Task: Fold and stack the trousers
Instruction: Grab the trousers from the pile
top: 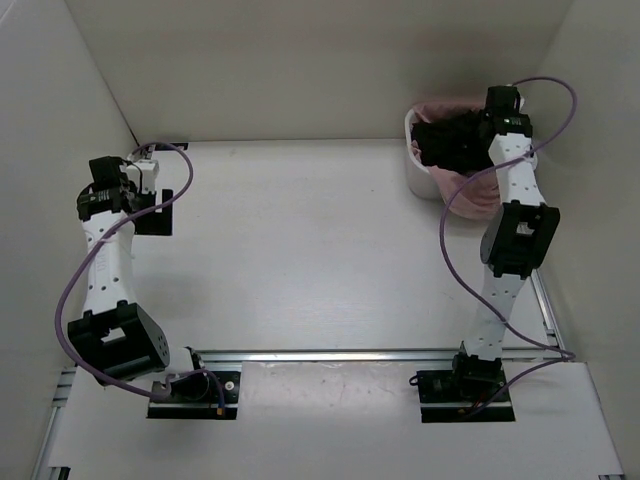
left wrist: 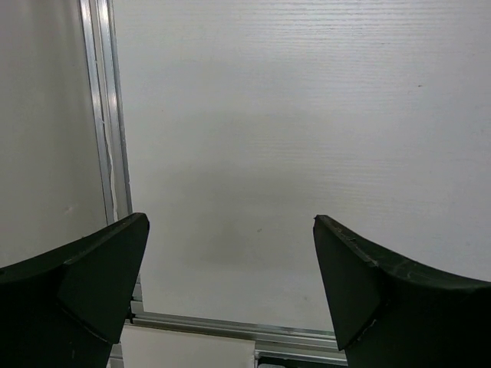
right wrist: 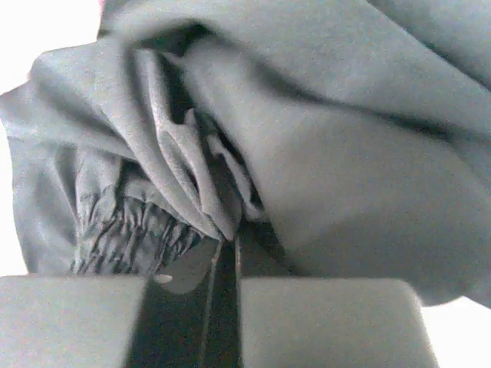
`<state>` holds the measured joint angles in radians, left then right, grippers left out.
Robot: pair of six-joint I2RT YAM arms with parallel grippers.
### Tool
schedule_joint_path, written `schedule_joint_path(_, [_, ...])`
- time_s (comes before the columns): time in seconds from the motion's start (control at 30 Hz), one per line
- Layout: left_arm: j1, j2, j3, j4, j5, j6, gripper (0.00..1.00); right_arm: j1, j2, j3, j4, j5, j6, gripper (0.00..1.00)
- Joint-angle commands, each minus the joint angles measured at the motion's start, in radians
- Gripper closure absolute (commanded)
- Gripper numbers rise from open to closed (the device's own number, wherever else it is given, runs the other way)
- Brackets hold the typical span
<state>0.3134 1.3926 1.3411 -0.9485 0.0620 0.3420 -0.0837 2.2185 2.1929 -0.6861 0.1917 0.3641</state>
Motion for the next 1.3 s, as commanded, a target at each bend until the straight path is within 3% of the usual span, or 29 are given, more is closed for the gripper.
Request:
schedule_joint_path(0.0, [-0.002,-0.047,-0.003,-0.019,0.012,-0.021,0.0,0.006,-0.216,-0.054,0.068,-0.006,-0.076,1.0])
schedule_joint_path(0.27, [-0.002,-0.156,-0.022,-0.065,-0.036,0.032,0.0,0.05,-0.619,-0.2,0.131,0.028,-0.169,1.0])
schedule_joint_path(0.37, [-0.002,-0.201,-0.022,-0.088,-0.036,0.032,0.0,0.061,-0.754,-0.2,0.131,-0.072,-0.169,1.0])
schedule_joint_path(0.5, [-0.002,-0.269,-0.011,-0.124,-0.036,0.032,0.0,0.181,-0.913,-0.188,0.167,-0.289,-0.113,1.0])
schedule_joint_path(0.63, [-0.002,-0.313,-0.022,-0.142,-0.027,0.023,0.0,0.294,-1.04,-0.211,0.35,-0.515,0.033,1.0])
schedule_joint_path(0.8, [-0.002,-0.339,0.001,-0.17,-0.027,0.014,0.0,0.308,-1.06,-0.264,0.574,-0.713,0.33,1.0])
schedule_joint_path(0.93, [-0.002,-0.348,0.036,-0.179,-0.036,0.014,0.0,0.308,-1.047,-0.399,0.854,-0.791,0.55,1.0])
schedule_joint_path(1.0, [-0.002,-0.336,0.049,-0.179,-0.045,0.014,0.0,0.317,-1.01,-0.482,0.908,-0.791,0.626,1.0])
schedule_joint_path(1.07, [-0.002,-0.305,0.073,-0.179,-0.045,0.014,0.0,0.375,-0.99,-0.519,0.845,-0.791,0.604,1.0])
schedule_joint_path(1.13, [-0.002,-0.282,0.099,-0.179,-0.045,0.023,0.0,0.456,-0.936,-0.519,0.713,-0.703,0.437,0.99])
schedule_joint_path(1.17, [-0.002,-0.256,0.11,-0.179,-0.045,0.023,0.0,0.546,-0.877,-0.509,0.56,-0.663,0.377,0.75])
schedule_joint_path(1.23, [-0.002,-0.207,0.151,-0.179,-0.045,0.032,0.0,0.619,-0.797,-0.472,0.402,-0.528,0.244,0.28])
schedule_joint_path(1.27, [-0.002,-0.192,0.168,-0.179,-0.045,0.032,0.0,0.619,-0.704,-0.455,0.234,-0.482,0.218,0.09])
